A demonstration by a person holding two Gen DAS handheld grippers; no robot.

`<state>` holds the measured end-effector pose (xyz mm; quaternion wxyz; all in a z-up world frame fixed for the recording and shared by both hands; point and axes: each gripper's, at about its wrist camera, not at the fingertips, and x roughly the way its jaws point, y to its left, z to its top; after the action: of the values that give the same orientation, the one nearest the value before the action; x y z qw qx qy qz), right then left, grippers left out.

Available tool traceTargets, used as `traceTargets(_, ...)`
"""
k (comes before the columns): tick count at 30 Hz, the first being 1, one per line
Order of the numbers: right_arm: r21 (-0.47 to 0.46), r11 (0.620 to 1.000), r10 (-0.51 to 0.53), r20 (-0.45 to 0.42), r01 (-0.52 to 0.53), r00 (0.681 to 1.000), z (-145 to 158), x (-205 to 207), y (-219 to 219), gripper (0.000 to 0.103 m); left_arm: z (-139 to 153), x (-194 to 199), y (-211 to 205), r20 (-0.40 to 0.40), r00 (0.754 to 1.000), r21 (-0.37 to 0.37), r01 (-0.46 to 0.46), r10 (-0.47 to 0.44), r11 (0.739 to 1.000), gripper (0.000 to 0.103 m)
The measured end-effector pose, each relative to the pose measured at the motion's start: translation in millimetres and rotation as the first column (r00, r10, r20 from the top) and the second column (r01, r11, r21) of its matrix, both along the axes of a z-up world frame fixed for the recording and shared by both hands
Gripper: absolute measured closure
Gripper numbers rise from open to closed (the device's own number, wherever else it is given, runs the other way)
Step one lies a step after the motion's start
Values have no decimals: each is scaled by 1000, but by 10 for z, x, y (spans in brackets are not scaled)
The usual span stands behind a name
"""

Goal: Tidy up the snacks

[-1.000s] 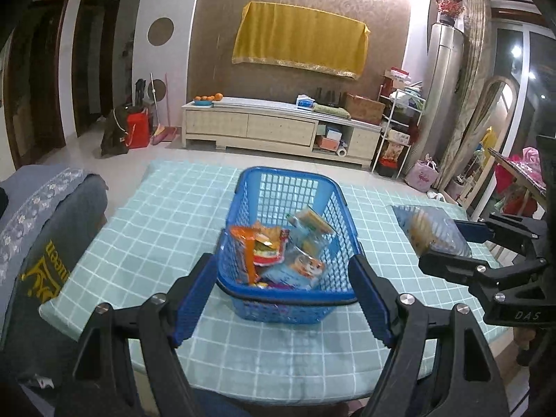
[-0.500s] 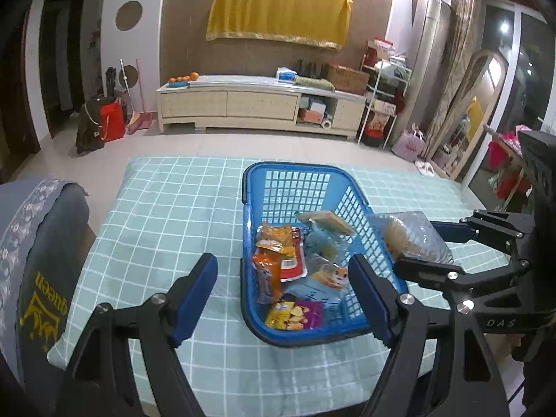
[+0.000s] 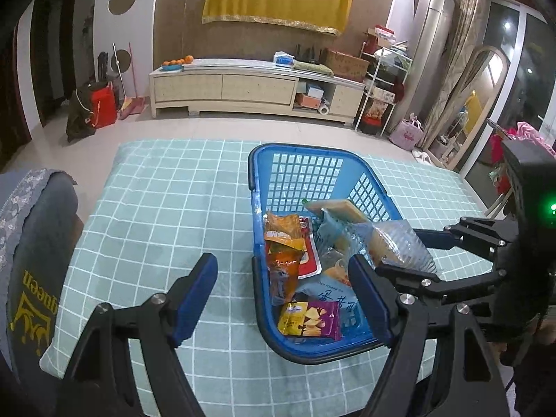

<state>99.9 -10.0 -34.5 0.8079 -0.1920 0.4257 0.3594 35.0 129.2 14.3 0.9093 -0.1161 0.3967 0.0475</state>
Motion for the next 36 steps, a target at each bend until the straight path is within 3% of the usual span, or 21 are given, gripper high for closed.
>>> traceTargets(7,2,1000,-27,-27,27,999,-83,-17,-6,38,-36,-48,2,8,1000,-2,0,0,1000,27)
traceTargets(12,87,995,-46,-21,48,999,-35,-87,-124,19,2,-155,-47,39,999,4,-9,9,1000,27)
traceTargets(19,152,980,-141,74,129,987,199,-328,-375,18,116,-391,-342,112,994,59,6,-12,998,27)
traceTargets(26,185,955,-267,211,230,940,520,-829,-767,16,370,-695,-691,192,981,86,15,-32,996,27)
traceTargets(29,202,940,-318,226,275,921,642,-974,-962,10,521,-842,-853,228,973,101,23,-46,995,27)
traceTargets(31,223,924,-359,230,310,905,750,-1065,-1112,2,628,-928,-936,248,967,118,30,-59,993,17)
traceTargets(32,231,918,-373,235,321,898,793,-1108,-1165,0,682,-970,-970,260,963,126,33,-65,991,17)
traceTargets(35,277,897,-415,252,345,874,968,-1244,-1344,0,853,-1099,-1087,295,952,147,42,-84,988,13)
traceTargets(36,287,892,-423,255,350,869,1005,-1274,-1380,0,909,-1145,-1122,308,948,152,38,-84,988,4)
